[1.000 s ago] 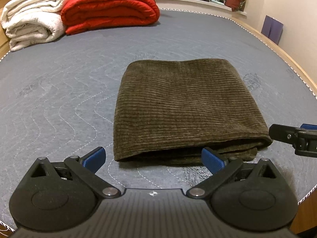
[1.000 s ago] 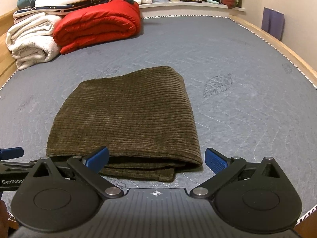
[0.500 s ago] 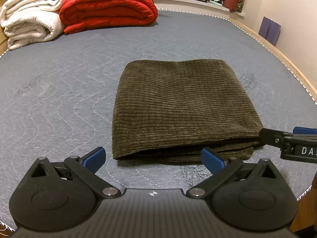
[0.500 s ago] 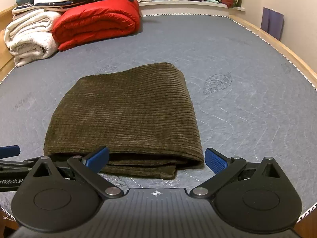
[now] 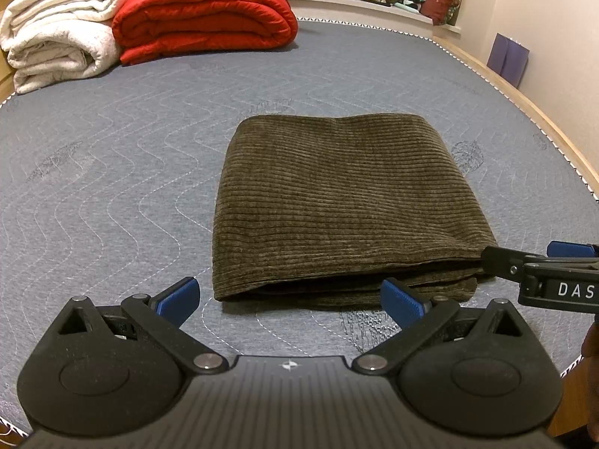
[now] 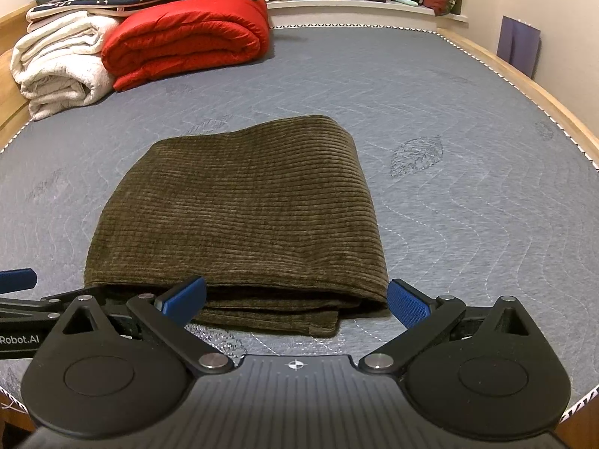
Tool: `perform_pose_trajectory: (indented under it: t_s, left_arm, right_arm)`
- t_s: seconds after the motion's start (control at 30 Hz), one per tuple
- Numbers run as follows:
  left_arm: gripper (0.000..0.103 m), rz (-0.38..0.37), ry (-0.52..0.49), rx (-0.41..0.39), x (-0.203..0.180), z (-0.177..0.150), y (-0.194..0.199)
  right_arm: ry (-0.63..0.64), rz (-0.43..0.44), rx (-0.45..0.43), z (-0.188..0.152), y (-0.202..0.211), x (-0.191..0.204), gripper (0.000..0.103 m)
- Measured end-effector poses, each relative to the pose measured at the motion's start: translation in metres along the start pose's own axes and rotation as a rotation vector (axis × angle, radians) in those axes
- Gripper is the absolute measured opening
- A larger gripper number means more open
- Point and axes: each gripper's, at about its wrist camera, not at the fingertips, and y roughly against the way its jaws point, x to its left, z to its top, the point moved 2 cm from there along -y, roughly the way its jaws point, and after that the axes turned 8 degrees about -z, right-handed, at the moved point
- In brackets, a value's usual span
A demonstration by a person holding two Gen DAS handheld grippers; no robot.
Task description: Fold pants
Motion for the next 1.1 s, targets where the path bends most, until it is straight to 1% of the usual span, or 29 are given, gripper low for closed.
perform_pose_trajectory:
  t_s: [1.1]
  left_arm:
    - [0.103,-0.011,-0.01,-0.005,0.0013,0.0012,0.0038]
  right_arm:
    - [0.002,0.001,0.003,-0.0005,-0.0018,-0.0005,0.102]
